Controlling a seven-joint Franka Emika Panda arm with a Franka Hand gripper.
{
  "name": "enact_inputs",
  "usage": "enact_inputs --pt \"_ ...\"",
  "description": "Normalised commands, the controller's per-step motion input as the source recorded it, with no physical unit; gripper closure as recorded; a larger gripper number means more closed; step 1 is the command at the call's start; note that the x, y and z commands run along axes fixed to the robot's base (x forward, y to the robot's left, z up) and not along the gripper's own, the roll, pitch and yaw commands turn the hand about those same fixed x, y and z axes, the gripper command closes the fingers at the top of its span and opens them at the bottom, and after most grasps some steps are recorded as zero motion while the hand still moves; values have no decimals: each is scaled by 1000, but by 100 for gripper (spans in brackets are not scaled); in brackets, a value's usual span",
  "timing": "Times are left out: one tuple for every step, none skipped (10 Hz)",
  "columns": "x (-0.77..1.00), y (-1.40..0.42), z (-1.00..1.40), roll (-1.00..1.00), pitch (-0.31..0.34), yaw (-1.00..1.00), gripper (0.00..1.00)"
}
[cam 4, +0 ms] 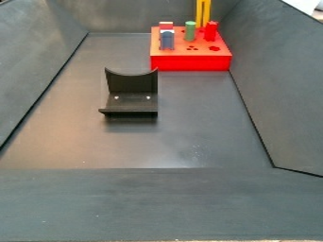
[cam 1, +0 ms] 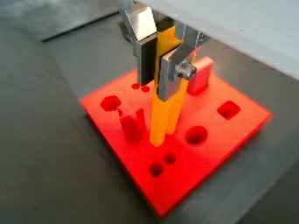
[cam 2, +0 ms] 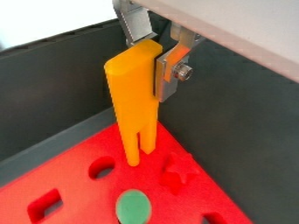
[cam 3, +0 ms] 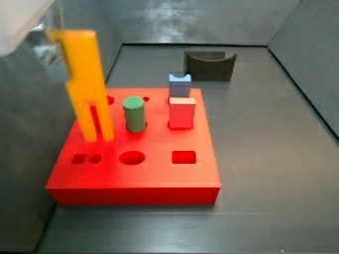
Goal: Pick up the square-circle object. Move up. Place the square-circle object on the fixture. Regrasp the square-circle object. Rotate the square-circle object. Move to above the board. Insert the square-circle object.
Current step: Insert the square-circle object.
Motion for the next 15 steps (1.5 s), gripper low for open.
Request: enact_inputs --pt "-331 -214 -126 -263 -341 -500 100" --pt "-449 -249 0 -191 -309 -380 100" --pt "-537 -186 -26 -27 -199 -249 100" --pt "-426 -117 -137 -17 -94 -71 100" --pt "-366 0 -109 0 -29 157 100" --pt "-243 0 -111 0 -11 383 100" --pt "-17 0 -163 0 0 420 100" --pt "89 -77 -171 0 53 403 100" --pt "283 -74 -171 0 46 357 100" --pt "389 -3 -160 -7 0 291 100" --pt "257 0 -157 -4 0 174 100" --pt "157 0 -194 -29 -39 49 100" --pt "0 -89 -177 0 -47 -77 100" --pt "-3 -120 -209 -16 -60 -237 100" --pt "0 -154 -246 -13 -101 -583 100"
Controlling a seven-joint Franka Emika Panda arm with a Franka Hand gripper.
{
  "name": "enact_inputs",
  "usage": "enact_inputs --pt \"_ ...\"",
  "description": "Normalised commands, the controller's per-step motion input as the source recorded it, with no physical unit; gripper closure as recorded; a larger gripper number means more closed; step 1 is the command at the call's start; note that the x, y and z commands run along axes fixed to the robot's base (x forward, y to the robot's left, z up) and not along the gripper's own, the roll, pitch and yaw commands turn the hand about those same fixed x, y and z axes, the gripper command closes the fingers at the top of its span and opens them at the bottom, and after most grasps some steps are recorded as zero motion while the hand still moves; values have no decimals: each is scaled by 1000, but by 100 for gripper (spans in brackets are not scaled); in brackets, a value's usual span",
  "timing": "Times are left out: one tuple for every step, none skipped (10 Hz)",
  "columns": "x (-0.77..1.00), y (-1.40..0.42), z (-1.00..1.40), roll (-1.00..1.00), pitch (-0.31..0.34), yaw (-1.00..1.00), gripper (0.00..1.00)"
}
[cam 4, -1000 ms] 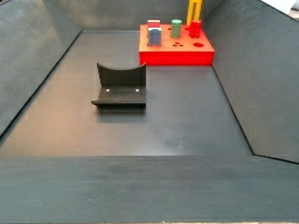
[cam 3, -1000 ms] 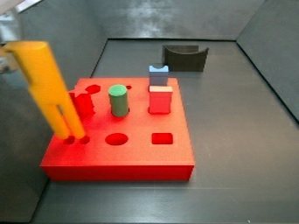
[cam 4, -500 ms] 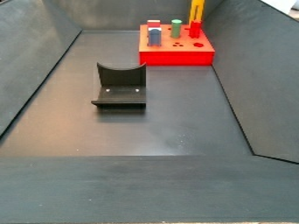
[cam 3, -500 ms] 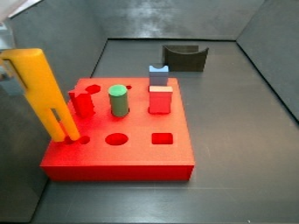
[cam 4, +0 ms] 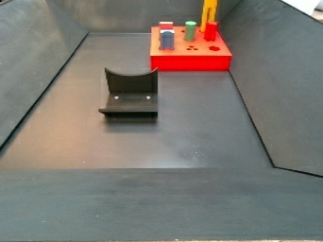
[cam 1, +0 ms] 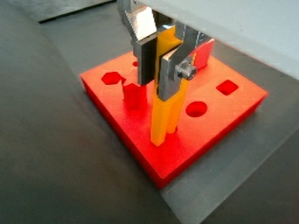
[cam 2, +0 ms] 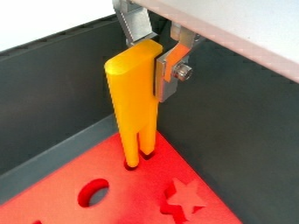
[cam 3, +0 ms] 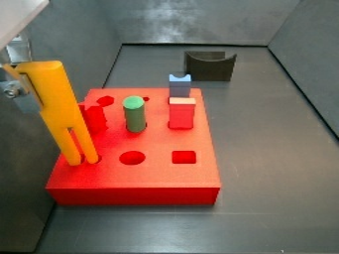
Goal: Pick up the square-circle object. Move up. Place the square-circle object on the fixture. Regrasp the square-circle object. Rotate the square-circle object. Move to above the board. Insert the square-circle object.
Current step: Insert the square-circle object.
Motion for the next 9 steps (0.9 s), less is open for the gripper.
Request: enact_inputs --pt "0 -151 -303 0 -80 -871 100" --pt "0 -80 -309 -7 -84 -991 100" --pt "9 9 -231 0 -87 -757 100" --pt "-14 154 -160 -14 -1 -200 100" --pt "-160 174 -174 -14 -1 0 100" --pt "-17 220 -209 -37 0 14 100" --pt "0 197 -269 -53 -20 51 100" --pt "0 174 -300 -66 -17 74 100" --pt "34 34 -303 -74 -66 0 100"
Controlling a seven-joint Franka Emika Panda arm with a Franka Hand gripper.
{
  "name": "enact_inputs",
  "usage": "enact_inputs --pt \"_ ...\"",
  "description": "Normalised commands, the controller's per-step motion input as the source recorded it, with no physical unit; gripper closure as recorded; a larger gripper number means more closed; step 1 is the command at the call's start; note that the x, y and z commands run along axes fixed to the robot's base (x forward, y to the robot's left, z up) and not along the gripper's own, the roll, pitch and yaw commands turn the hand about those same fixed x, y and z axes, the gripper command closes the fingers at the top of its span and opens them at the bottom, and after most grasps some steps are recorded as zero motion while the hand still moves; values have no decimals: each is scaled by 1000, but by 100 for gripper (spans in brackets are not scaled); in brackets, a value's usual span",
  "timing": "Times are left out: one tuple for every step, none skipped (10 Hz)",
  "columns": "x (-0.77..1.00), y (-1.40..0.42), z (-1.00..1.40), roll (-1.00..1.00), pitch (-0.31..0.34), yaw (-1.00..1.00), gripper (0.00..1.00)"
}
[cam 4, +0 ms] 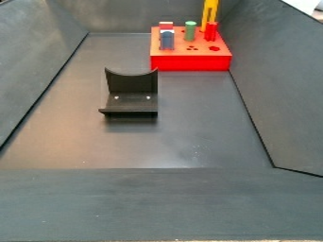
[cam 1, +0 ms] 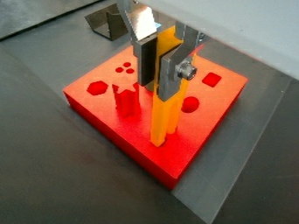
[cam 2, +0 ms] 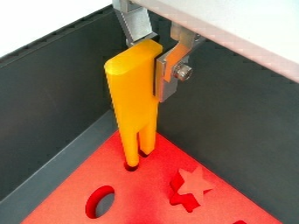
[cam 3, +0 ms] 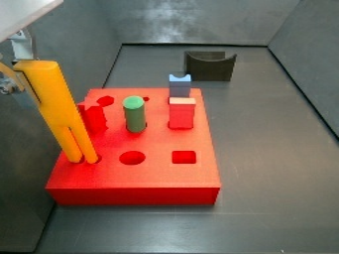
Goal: Pick up the square-circle object. Move up. Place the square-circle object on the fixture. Regrasp the square-circle object. Rotate the square-circle object. Move to above the board. Insert the square-circle object.
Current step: Insert the square-circle object.
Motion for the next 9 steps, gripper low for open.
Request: enact_inputs --pt "149 0 -331 -74 -94 0 100" --pt "223 0 -354 -77 -59 0 100" --pt "186 0 -377 -71 -31 3 100" --pt "109 0 -380 -44 0 51 100" --pt "49 0 -440 -26 -17 60 100" --pt "9 -120 -703 10 0 3 100" --pt "20 -103 -769 20 0 0 100" --pt "37 -74 -694 19 14 0 100" --pt "34 -66 -660 13 13 0 100"
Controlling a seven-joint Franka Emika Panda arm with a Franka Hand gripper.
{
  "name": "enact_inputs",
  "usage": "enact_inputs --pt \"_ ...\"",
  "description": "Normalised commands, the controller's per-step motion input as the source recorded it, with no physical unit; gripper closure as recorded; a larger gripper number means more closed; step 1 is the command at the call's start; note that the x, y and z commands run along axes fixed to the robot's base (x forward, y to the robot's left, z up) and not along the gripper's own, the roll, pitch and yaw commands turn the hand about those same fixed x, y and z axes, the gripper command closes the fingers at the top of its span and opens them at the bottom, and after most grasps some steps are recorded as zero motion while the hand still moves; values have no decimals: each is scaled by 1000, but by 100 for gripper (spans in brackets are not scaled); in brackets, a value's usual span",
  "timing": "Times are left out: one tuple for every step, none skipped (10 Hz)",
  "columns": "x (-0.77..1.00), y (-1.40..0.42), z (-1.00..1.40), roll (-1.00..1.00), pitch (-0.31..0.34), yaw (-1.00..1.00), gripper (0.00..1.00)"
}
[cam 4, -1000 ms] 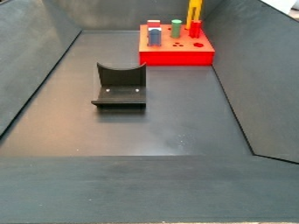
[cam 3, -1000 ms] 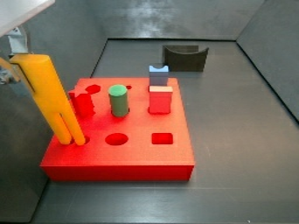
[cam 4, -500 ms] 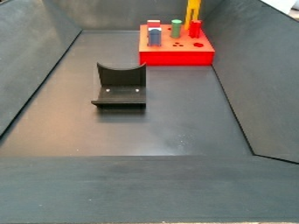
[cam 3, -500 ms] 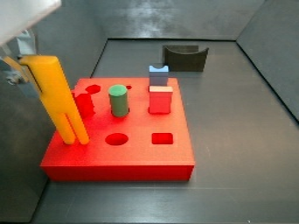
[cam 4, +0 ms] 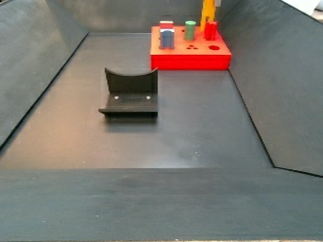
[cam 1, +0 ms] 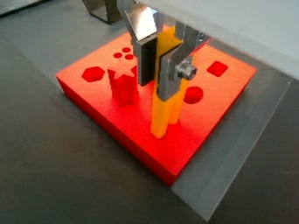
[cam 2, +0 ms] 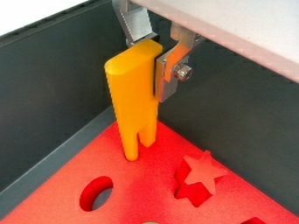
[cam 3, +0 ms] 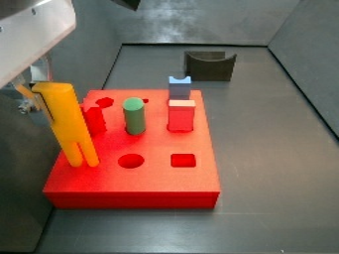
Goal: Pick up the square-circle object. Move up. Place the square-circle object on the fixture. Regrasp the square-circle object. Rotate the square-circle object. Move to above the board. Insert the square-circle object.
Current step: Insert the square-circle object.
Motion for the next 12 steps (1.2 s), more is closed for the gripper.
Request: enact_inputs --pt "0 -3 -637 33 3 40 100" --pt "0 -77 -726 171 74 126 100" --pt "0 -46 -851 160 0 211 100" --pt "51 0 -863 51 -66 166 100" --pt "71 0 -809 43 -91 126 100" --pt "86 -20 -960 77 -109 120 100" --pt "0 -69 -1000 97 -54 89 100" --pt "0 -94 -1000 107 0 77 100" --pt "91 -226 -949 134 59 103 100" --pt "0 -86 -300 0 -267 37 100" --pt "0 0 0 0 -13 0 100" --pt "0 0 0 0 0 0 100"
